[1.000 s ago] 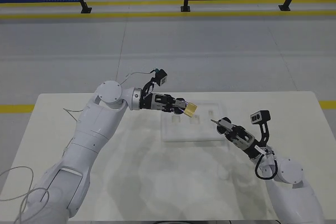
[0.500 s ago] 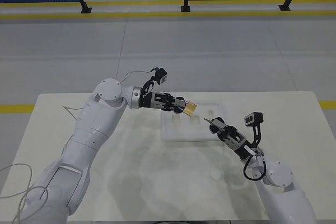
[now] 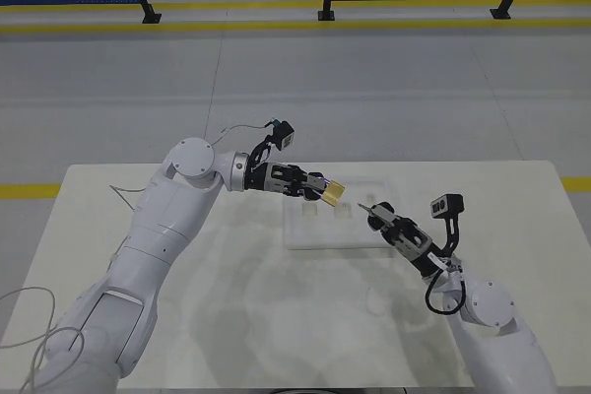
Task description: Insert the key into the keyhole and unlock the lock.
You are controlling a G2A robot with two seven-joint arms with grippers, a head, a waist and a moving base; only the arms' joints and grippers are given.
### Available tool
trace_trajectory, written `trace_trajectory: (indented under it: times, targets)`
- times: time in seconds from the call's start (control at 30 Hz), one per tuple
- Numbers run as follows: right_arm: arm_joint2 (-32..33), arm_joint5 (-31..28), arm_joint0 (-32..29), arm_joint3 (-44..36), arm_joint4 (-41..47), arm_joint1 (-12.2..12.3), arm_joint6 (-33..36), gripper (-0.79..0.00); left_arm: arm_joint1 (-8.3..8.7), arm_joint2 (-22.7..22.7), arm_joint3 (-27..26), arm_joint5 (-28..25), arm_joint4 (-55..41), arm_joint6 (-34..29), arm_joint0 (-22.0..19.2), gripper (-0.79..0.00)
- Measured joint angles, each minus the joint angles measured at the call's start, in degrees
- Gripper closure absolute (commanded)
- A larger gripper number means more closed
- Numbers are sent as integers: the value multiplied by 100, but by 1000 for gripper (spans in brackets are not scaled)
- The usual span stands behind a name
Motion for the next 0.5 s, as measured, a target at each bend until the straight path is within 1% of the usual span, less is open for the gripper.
trace_trajectory:
  times: [0.27,0.37,0.5]
  targets:
    - [-146,-196,77,-68,-445,-17,-338,0,0,0,0,0,0,0,0,0]
    - [-177,-172,90,-86,-627,-14,-376,0,0,0,-12,5,1,15,12,0]
    - [-224,-131,130,-90,-688,-17,-434,0,26,-18,-236,108,62,259,158,0]
